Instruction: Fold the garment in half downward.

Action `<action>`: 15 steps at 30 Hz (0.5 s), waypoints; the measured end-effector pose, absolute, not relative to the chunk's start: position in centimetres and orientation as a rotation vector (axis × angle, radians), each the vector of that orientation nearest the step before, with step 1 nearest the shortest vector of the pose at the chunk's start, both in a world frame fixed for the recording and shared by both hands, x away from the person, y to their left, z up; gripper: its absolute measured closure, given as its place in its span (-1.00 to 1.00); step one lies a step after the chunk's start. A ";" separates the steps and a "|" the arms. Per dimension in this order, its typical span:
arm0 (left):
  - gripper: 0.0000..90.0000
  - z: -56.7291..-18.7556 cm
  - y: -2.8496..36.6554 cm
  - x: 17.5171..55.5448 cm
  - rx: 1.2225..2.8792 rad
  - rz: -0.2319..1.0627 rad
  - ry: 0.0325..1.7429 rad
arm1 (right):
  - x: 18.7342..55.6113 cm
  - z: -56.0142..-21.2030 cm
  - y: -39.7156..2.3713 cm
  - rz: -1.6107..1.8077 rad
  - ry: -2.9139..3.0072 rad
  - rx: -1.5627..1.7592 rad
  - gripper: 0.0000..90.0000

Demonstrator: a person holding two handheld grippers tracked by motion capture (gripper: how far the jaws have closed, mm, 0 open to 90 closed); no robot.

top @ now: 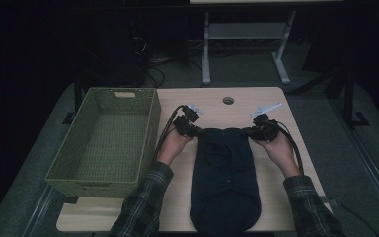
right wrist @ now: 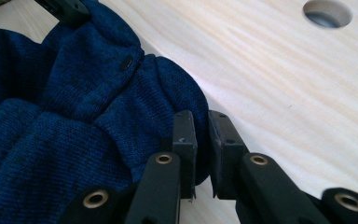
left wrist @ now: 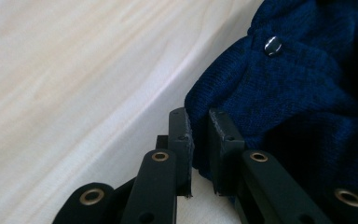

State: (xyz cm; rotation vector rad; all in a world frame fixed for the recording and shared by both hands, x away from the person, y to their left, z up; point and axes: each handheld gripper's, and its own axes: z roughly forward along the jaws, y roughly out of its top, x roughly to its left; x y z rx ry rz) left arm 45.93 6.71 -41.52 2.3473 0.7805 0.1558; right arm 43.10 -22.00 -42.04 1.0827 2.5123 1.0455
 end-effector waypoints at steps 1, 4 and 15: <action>0.79 -41.2 6.7 45.9 2.344 0.174 0.776 | 43.1 -41.7 -22.0 1.045 2.507 1.077 0.82; 0.80 -39.9 6.6 45.8 2.356 0.237 0.748 | 43.1 -40.7 -22.0 1.064 2.483 1.055 0.82; 0.81 -35.2 6.2 45.6 2.338 0.404 0.693 | 43.5 -36.7 -21.8 1.040 2.424 0.961 0.83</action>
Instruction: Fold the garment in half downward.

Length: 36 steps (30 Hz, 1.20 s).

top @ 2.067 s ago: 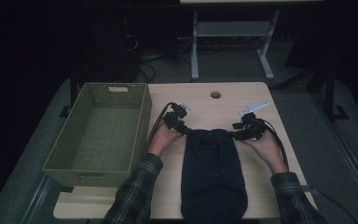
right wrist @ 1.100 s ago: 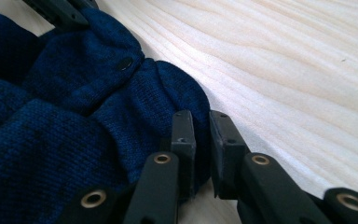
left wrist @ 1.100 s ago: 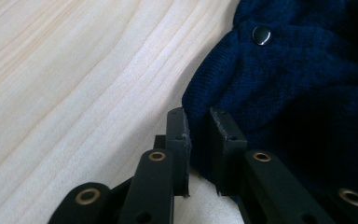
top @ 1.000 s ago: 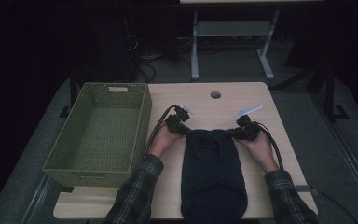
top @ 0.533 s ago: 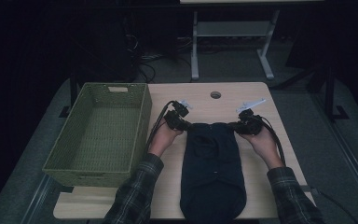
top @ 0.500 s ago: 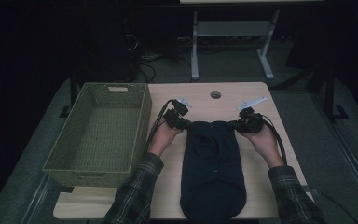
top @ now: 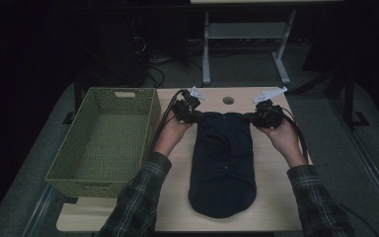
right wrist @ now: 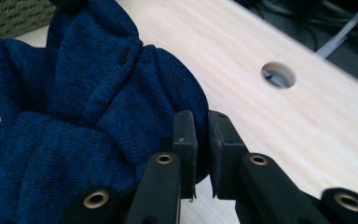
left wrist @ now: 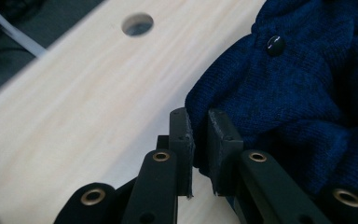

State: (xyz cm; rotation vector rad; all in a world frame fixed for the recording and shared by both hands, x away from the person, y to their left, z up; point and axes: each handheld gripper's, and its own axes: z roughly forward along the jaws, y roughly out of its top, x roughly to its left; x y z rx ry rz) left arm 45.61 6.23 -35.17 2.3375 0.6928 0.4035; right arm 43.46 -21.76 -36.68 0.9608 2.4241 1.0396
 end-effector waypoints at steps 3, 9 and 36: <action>0.81 -33.7 6.2 45.5 2.306 0.447 0.678 | 43.5 -35.2 -21.9 1.046 2.385 0.946 0.83; 0.80 -33.0 5.9 44.2 2.298 0.453 0.661 | 42.9 -34.0 -22.1 1.064 2.306 0.956 0.82; 0.77 -35.5 8.3 37.5 2.244 0.246 0.595 | 35.0 -37.2 -22.9 1.235 2.360 0.921 0.72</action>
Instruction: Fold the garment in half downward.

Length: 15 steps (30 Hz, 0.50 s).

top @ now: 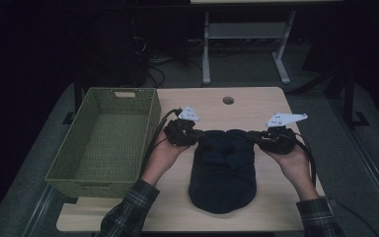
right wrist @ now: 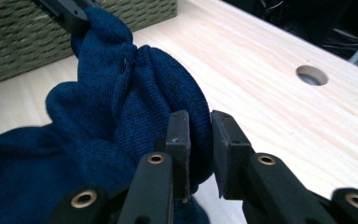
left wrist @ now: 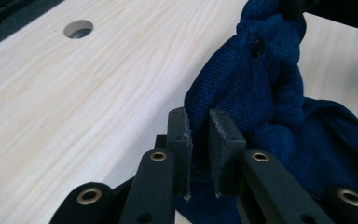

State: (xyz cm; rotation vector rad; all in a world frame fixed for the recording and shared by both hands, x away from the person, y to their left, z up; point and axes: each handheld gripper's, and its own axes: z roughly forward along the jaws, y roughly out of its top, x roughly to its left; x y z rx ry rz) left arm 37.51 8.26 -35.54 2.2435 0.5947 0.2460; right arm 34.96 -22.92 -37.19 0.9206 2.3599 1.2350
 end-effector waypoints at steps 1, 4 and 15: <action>0.77 -35.6 8.4 37.3 2.251 0.237 0.588 | 34.8 -37.3 -22.9 1.234 2.371 0.914 0.72; 0.77 -35.9 8.5 36.7 2.257 0.216 0.573 | 33.9 -37.7 -22.8 1.227 2.387 0.890 0.71; 0.77 -37.0 8.8 34.5 2.289 0.140 0.540 | 31.1 -38.9 -22.6 1.195 2.446 0.862 0.69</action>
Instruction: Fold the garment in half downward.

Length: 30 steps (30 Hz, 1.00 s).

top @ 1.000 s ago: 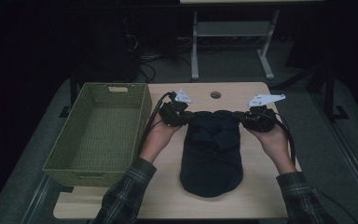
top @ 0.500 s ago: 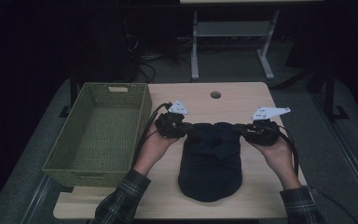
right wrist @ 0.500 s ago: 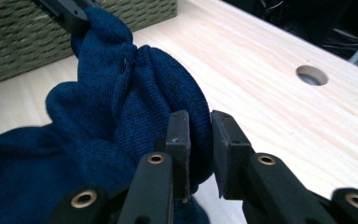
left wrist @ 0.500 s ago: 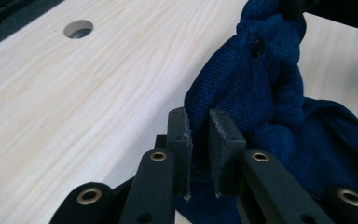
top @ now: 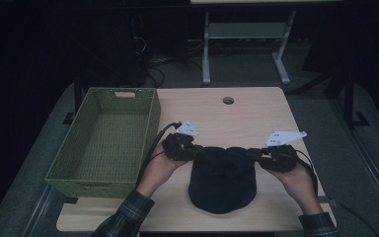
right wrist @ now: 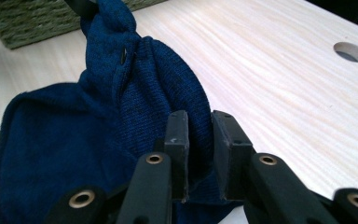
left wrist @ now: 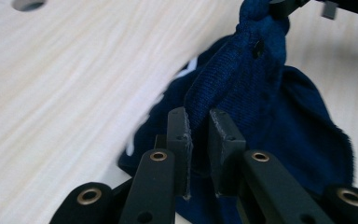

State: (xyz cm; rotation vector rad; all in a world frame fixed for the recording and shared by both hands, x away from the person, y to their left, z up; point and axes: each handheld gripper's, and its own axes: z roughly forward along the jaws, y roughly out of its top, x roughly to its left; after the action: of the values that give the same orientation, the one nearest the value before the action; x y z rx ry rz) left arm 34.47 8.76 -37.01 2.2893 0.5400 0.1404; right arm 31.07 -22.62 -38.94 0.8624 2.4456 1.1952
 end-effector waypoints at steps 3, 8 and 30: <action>0.77 -37.4 8.8 33.8 2.292 0.116 0.543 | 30.3 -39.2 -22.6 1.197 2.454 0.857 0.68; 0.77 -38.1 9.1 32.9 2.310 0.082 0.530 | 28.9 -39.9 -22.5 1.200 2.470 0.850 0.66; 0.77 -41.0 9.3 28.9 2.366 -0.041 0.505 | 23.1 -43.1 -21.8 1.195 2.551 0.804 0.56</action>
State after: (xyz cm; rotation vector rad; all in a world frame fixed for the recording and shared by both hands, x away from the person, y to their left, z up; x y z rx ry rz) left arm 28.88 9.31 -41.02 2.3657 0.5053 -0.0411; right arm 23.10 -21.77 -43.13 0.8037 2.5506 1.1949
